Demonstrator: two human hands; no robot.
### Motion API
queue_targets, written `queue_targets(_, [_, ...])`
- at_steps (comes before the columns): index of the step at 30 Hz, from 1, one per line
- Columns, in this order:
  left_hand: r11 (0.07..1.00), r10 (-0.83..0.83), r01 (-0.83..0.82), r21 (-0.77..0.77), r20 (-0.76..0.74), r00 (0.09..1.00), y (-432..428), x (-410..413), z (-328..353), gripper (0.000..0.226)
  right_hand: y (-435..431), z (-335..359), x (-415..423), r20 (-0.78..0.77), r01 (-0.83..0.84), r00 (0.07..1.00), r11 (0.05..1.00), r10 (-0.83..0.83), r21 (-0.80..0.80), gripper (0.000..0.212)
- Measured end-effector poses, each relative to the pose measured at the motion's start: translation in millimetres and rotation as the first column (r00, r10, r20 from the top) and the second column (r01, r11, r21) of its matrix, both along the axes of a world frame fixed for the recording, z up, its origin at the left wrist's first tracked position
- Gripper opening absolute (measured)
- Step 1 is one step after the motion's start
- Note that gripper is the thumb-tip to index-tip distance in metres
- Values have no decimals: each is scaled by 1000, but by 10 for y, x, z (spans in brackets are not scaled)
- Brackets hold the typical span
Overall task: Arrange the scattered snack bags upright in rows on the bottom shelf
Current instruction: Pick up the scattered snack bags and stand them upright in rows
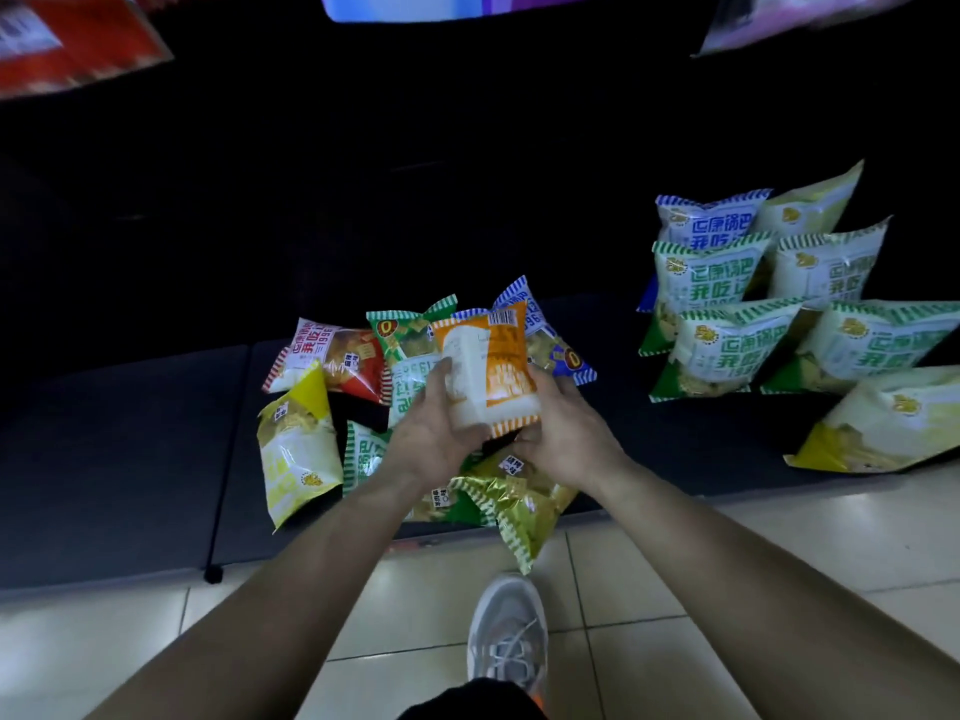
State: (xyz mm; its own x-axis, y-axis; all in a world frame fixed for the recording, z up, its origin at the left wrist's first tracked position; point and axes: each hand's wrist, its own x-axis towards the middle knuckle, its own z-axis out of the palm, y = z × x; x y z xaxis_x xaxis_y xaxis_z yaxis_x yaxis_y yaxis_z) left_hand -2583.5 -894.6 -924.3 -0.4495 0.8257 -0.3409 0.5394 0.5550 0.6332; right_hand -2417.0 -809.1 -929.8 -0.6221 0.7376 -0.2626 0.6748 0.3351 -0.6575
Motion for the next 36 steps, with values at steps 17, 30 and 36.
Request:
queue_targets(17, [879, -225, 137, 457, 144, 964, 222, 100, 1481, 21, 610, 1548, 785, -298, 49, 954, 956, 41, 288, 22])
queue_targets(30, [920, -165, 94, 380, 160, 973, 475, 764, 1504, 14, 666, 1762, 1724, -173, 174, 971, 984, -164, 45, 28])
queue_targets(36, [930, -172, 124, 346, 111, 979, 640, 977, 1324, 14, 743, 1560, 2284, 17, 283, 958, 957, -285, 71, 35])
